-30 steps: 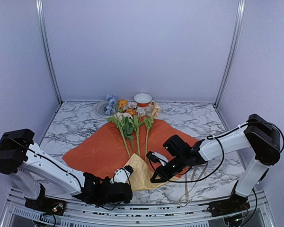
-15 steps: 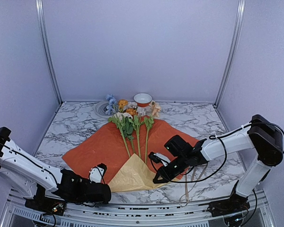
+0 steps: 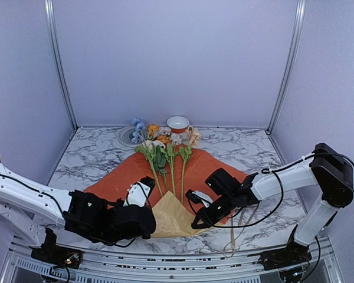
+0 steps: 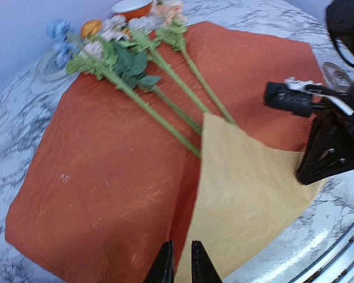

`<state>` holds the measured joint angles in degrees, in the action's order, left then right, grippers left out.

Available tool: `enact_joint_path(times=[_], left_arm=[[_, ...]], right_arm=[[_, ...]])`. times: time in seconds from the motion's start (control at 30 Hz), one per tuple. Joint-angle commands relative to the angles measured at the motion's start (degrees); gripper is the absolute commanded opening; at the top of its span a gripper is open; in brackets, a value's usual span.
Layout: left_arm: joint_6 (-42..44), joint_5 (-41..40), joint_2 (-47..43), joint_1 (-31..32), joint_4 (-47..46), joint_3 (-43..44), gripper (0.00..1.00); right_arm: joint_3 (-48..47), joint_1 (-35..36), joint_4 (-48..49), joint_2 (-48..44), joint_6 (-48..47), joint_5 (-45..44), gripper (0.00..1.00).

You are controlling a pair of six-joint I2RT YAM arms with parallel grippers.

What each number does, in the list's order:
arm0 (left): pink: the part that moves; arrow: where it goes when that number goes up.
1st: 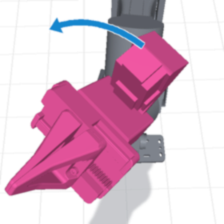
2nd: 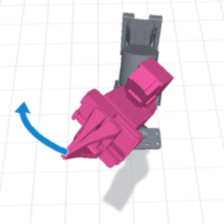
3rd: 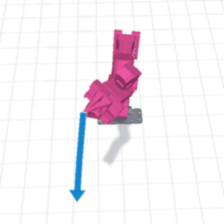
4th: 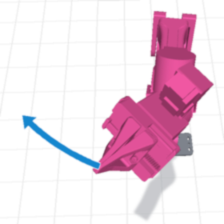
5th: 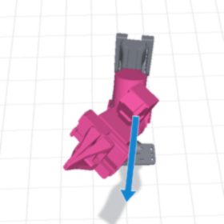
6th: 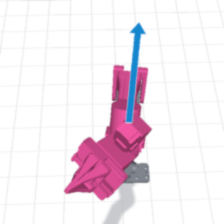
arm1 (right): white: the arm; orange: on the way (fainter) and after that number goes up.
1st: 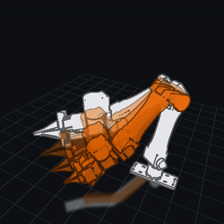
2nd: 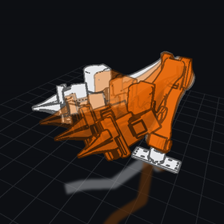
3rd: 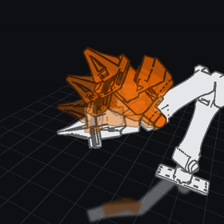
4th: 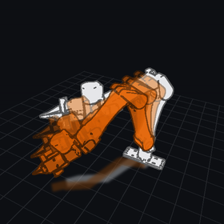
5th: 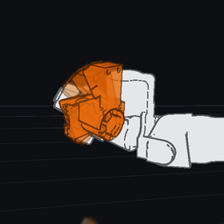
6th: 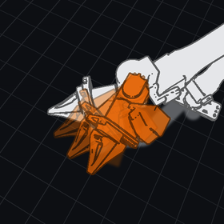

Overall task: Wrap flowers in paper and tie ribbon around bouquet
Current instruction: Press the fold line of the 1/4-folded wrapping paper.

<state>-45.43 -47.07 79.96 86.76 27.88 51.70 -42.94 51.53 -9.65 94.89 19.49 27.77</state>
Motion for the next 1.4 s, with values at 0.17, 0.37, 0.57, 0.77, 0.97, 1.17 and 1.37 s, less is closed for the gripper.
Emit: enact_joint_path(times=[0.17, 0.37, 0.57, 0.77, 0.97, 1.17, 1.37], left_arm=[[22.23, 22.01, 16.48, -7.19, -27.80, 3.69, 0.20], [22.38, 26.39, 21.18, -12.73, -33.23, 2.80, 0.24], [16.86, 29.26, 25.36, -14.43, -27.36, 3.68, 0.23], [13.97, 28.24, 27.47, -14.84, -25.75, 2.23, 0.22], [13.47, 28.06, 28.01, -14.95, -25.94, 2.39, 0.22], [13.64, 27.72, 28.32, -14.95, -26.71, 2.17, 0.22], [13.79, 28.55, 28.15, -14.95, -27.69, 1.39, 0.21]], right_arm=[[0.38, 0.44, -4.58, -0.37, 2.38, -4.82, 0.10], [-0.03, 1.46, -4.49, -0.50, 4.14, -7.72, 0.10], [-0.62, 3.40, -7.75, -2.28, 5.48, -13.90, 0.11], [-1.75, 3.66, -15.37, -7.69, 6.22, -26.22, 0.17], [-6.92, 4.36, -30.14, -16.39, 9.51, -46.26, 0.34], [-6.81, 4.44, -36.53, -26.86, 15.09, -54.38, 0.38], [4.89, 4.44, -7.87, -33.75, 9.11, -20.82, 0.10]])
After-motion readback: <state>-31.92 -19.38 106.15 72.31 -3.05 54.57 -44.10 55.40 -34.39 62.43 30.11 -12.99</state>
